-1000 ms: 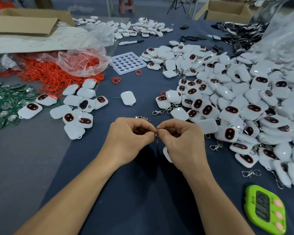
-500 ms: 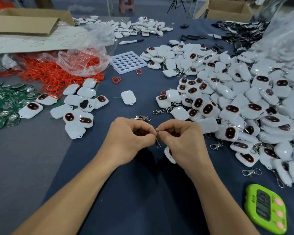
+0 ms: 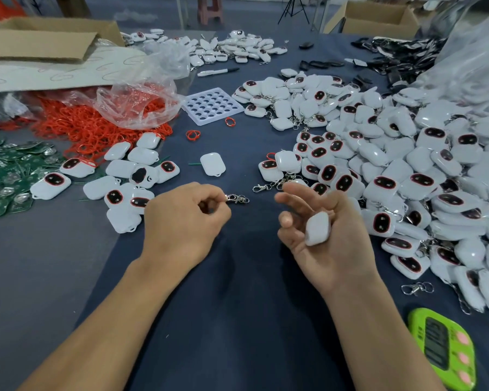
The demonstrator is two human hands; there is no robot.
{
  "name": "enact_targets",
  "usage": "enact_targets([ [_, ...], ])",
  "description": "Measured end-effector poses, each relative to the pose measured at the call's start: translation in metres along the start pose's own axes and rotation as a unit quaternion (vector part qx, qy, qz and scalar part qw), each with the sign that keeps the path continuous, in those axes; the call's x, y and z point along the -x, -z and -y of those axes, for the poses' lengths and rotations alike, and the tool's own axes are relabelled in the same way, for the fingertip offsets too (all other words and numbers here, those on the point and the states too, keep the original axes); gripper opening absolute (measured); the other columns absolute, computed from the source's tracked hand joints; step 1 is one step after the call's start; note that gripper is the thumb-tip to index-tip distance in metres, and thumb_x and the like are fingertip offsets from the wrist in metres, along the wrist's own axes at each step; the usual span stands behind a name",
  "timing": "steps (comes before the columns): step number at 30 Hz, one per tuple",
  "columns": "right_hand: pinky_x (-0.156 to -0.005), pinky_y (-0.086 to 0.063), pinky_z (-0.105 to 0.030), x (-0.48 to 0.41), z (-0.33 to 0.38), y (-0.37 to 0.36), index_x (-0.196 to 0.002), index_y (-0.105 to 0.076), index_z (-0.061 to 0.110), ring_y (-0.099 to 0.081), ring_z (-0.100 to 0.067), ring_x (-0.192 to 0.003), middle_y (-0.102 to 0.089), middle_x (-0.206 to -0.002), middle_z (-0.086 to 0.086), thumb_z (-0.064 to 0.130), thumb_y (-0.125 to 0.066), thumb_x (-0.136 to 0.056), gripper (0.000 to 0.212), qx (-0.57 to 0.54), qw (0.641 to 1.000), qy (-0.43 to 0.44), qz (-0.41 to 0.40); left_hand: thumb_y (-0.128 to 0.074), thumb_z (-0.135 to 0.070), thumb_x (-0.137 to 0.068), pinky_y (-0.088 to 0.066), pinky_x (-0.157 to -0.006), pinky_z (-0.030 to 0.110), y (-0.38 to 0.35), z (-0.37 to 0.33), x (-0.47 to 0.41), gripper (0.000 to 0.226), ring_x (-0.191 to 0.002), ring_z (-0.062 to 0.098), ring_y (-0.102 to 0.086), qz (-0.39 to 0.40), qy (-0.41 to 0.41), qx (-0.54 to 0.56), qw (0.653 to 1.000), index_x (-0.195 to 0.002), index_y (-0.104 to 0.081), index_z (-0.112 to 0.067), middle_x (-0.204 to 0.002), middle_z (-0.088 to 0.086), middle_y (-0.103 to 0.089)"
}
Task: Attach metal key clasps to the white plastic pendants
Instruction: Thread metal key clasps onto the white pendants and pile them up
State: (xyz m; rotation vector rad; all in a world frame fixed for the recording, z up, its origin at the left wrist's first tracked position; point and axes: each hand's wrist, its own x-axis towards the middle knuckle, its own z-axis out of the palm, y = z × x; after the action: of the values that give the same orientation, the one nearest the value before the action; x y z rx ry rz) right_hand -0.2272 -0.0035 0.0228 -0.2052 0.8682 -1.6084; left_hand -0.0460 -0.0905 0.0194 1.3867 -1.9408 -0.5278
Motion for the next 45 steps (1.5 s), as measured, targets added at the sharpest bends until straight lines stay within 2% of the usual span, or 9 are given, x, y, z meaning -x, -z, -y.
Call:
enact_targets([
  [3,-0.039,-0.029,-0.02,0.001,-0.003,-0.002,-0.084,-0.067,0.0,-0.049,-0.017,-0.056,-0.072,-0.099,-0.018,0.02,-0.053,-0.072,0.027,0.063,0.998,-0.011,0.019,-0.065,-0.037,-0.073,-0.042,-0.064,0.014,-0.004,0.0,0.002,0.005,-0.078,-0.001,-0.058,0.011,-0.029,-0.064,0.997,-0.074,-0.068,-0.039,-0.079,-0.023,-0.064],
  [6,-0.036,-0.026,-0.019,-0.002,-0.004,-0.003,-0.061,-0.062,0.002,-0.045,-0.016,-0.052,-0.071,-0.086,-0.019,0.024,-0.051,-0.092,0.04,0.073,0.996,-0.038,-0.032,-0.074,-0.029,-0.074,-0.045,-0.065,0.016,-0.007,-0.002,0.005,0.011,-0.068,0.002,-0.059,0.03,-0.045,-0.076,0.996,-0.074,-0.071,-0.039,-0.068,-0.022,-0.063],
  [13,-0.052,-0.053,-0.025,-0.01,-0.006,-0.005,-0.11,-0.07,0.004,-0.068,-0.019,-0.073,-0.073,-0.103,-0.013,0.045,-0.054,-0.106,0.044,0.023,0.996,-0.01,-0.091,-0.076,-0.027,-0.075,-0.052,-0.068,0.027,-0.01,-0.003,0.006,0.009,-0.067,0.005,-0.06,0.062,-0.051,-0.078,0.994,-0.074,-0.074,-0.036,-0.067,-0.02,-0.063],
  [17,-0.059,-0.054,-0.029,-0.009,-0.006,-0.003,-0.114,-0.071,0.002,-0.064,-0.021,-0.084,-0.067,-0.112,-0.013,0.016,-0.054,-0.101,0.026,0.02,0.998,-0.01,-0.063,-0.075,-0.032,-0.075,-0.047,-0.067,0.018,-0.013,-0.001,0.006,0.006,-0.071,-0.001,-0.06,0.092,-0.031,-0.078,0.992,-0.074,-0.073,-0.038,-0.068,-0.023,-0.063],
  [23,-0.093,-0.057,-0.033,-0.01,-0.014,0.004,-0.095,-0.079,0.013,-0.066,-0.014,-0.09,-0.072,-0.094,-0.004,-0.026,-0.045,-0.089,0.053,0.136,0.988,0.069,-0.019,-0.075,-0.029,-0.073,-0.05,-0.066,0.021,-0.012,-0.001,0.006,0.014,-0.082,-0.003,-0.059,0.122,-0.026,-0.048,0.991,-0.07,-0.07,-0.041,-0.085,-0.038,-0.06],
  [33,-0.054,-0.046,-0.009,-0.008,-0.029,0.001,-0.08,-0.079,0.034,-0.064,0.002,-0.06,-0.075,-0.075,0.021,-0.004,-0.066,-0.085,0.041,0.528,0.815,0.231,-0.057,-0.075,-0.029,-0.071,-0.048,-0.063,0.023,-0.011,0.0,0.003,0.014,-0.072,0.002,-0.061,0.102,0.004,0.002,0.995,-0.07,-0.071,-0.043,-0.072,-0.026,-0.064],
  [37,-0.057,-0.045,-0.007,-0.005,-0.026,0.001,-0.088,-0.074,0.039,-0.065,0.001,-0.067,-0.071,-0.082,0.026,0.001,-0.069,-0.084,0.039,0.585,0.753,0.28,-0.114,-0.073,-0.027,-0.073,-0.046,-0.063,0.021,-0.009,0.001,0.003,0.022,-0.073,0.001,-0.06,0.084,0.021,0.011,0.996,-0.075,-0.068,-0.049,-0.074,-0.026,-0.064],
  [40,-0.068,-0.048,-0.014,-0.006,-0.024,0.001,-0.102,-0.069,0.042,-0.068,-0.002,-0.08,-0.073,-0.093,0.024,0.016,-0.077,-0.088,0.031,0.533,0.79,0.277,-0.125,-0.073,-0.028,-0.076,-0.048,-0.066,0.023,-0.009,0.001,0.004,0.014,-0.074,0.003,-0.059,0.083,-0.003,-0.035,0.996,-0.07,-0.069,-0.041,-0.074,-0.02,-0.064],
  [45,-0.069,-0.052,-0.016,-0.007,-0.022,0.005,-0.125,-0.063,0.06,-0.066,-0.003,-0.077,-0.066,-0.105,0.019,0.016,-0.076,-0.09,0.058,0.497,0.839,0.217,-0.044,-0.075,-0.026,-0.076,-0.05,-0.067,0.029,-0.011,-0.004,0.007,0.006,-0.07,0.009,-0.057,0.078,-0.07,-0.102,0.989,-0.076,-0.075,-0.032,-0.068,-0.013,-0.063],
])
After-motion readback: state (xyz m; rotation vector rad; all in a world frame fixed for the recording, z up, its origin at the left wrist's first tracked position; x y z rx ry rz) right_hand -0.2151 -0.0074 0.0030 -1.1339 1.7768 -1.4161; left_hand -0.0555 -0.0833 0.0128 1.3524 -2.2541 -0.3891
